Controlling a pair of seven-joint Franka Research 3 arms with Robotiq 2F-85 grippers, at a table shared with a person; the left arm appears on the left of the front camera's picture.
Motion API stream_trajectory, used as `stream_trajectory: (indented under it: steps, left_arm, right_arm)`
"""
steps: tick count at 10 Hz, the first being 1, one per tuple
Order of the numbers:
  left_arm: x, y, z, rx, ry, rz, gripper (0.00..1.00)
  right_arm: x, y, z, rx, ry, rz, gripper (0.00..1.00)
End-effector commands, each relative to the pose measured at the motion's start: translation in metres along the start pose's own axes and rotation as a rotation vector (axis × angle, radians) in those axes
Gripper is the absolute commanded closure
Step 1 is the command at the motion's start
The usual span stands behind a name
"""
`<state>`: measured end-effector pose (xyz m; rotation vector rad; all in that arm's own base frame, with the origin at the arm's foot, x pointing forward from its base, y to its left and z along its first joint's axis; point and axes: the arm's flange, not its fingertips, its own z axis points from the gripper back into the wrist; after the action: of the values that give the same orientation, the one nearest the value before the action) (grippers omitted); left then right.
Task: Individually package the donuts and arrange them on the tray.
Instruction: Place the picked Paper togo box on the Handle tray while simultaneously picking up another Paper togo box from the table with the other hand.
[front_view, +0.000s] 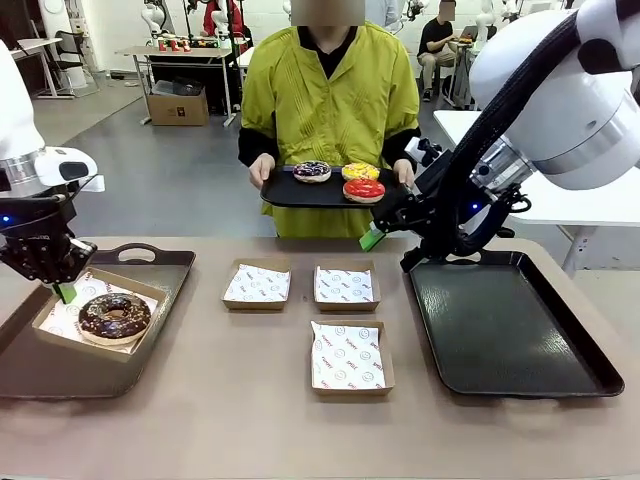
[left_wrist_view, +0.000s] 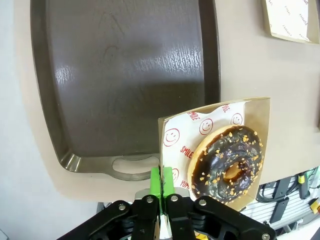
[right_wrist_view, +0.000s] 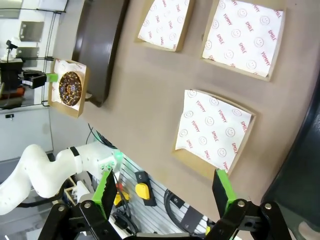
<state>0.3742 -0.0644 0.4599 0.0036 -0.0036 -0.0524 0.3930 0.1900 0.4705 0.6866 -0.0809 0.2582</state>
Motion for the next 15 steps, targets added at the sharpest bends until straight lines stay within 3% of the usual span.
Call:
stream_trajectory:
  steps: [1, 5, 7, 9, 12, 14, 15]
  left_arm:
    - [0.0, -0.003, 0.004, 0.002, 0.003, -0.008, 0.99]
    - [0.0, -0.003, 0.004, 0.002, 0.003, -0.008, 0.99]
    - [-0.004, 0.004, -0.006, 0.012, -0.014, -0.001, 0.99]
    - [-0.014, 0.028, -0.022, 0.008, -0.003, 0.028, 0.99]
    - [-0.023, 0.05, -0.052, 0.04, -0.015, 0.028, 0.99]
    - [-0.02, 0.058, -0.067, 0.004, -0.01, 0.049, 0.99]
    - [-0.017, 0.045, -0.048, 0.022, 0.011, 0.053, 0.99]
  right_arm:
    - [0.001, 0.001, -0.001, -0.006, -0.01, -0.001, 0.0]
    - [0.0, 0.0, 0.002, 0.006, -0.002, 0.0, 0.0]
    - [-0.007, 0.019, -0.017, -0.255, 0.052, -0.082, 0.0]
    - [-0.02, 0.028, -0.04, -0.417, 0.101, -0.161, 0.0]
    - [-0.04, 0.025, -0.085, -0.485, 0.126, -0.217, 0.0]
    - [-0.043, 0.018, -0.099, -0.481, 0.096, -0.271, 0.0]
    - [-0.042, 0.019, -0.096, -0.448, 0.038, -0.295, 0.0]
